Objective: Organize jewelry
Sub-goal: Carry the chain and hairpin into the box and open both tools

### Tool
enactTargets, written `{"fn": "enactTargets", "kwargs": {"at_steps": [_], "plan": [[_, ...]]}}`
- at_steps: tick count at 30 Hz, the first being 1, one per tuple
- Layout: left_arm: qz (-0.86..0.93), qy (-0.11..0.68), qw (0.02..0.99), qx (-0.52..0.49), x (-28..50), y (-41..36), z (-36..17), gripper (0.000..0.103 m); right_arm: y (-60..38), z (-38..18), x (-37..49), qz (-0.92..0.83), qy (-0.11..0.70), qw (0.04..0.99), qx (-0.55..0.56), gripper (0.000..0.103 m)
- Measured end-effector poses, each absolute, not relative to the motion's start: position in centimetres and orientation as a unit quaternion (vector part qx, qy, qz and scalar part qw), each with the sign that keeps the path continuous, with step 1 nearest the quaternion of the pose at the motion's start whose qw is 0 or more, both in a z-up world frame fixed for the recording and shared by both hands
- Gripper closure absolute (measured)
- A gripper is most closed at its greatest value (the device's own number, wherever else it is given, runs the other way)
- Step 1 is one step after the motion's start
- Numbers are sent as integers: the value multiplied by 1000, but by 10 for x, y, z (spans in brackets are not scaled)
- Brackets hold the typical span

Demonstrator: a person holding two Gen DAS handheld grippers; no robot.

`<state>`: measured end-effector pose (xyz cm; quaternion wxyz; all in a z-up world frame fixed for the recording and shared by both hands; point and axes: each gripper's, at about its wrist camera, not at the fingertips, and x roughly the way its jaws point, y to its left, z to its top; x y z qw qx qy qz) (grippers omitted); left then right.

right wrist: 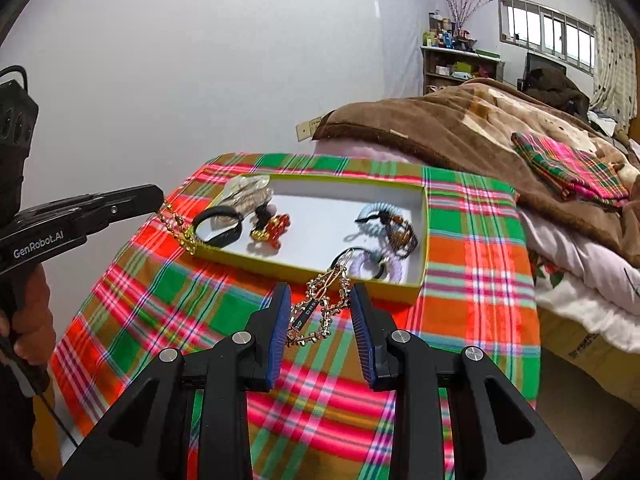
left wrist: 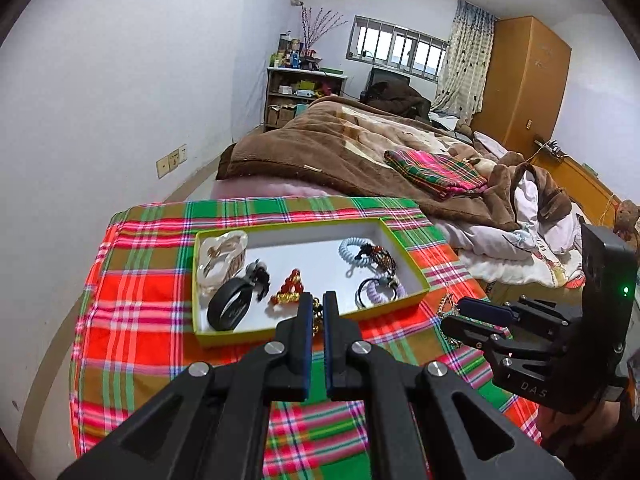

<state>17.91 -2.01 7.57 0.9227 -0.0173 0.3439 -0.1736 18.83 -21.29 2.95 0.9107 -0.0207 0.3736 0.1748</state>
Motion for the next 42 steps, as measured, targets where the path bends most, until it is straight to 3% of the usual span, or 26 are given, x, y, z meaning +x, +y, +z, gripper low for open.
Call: {"fn": "enactTargets", "kwargs": {"at_steps": [16,42], "plan": [[-191,364,911,-19,264,-43,72,99,-216,24,259,170,377,910,-35,72],[-156,434,887,-7,340,-45,1,98,-201,-37,326,173,439,881,-45,71]]}}
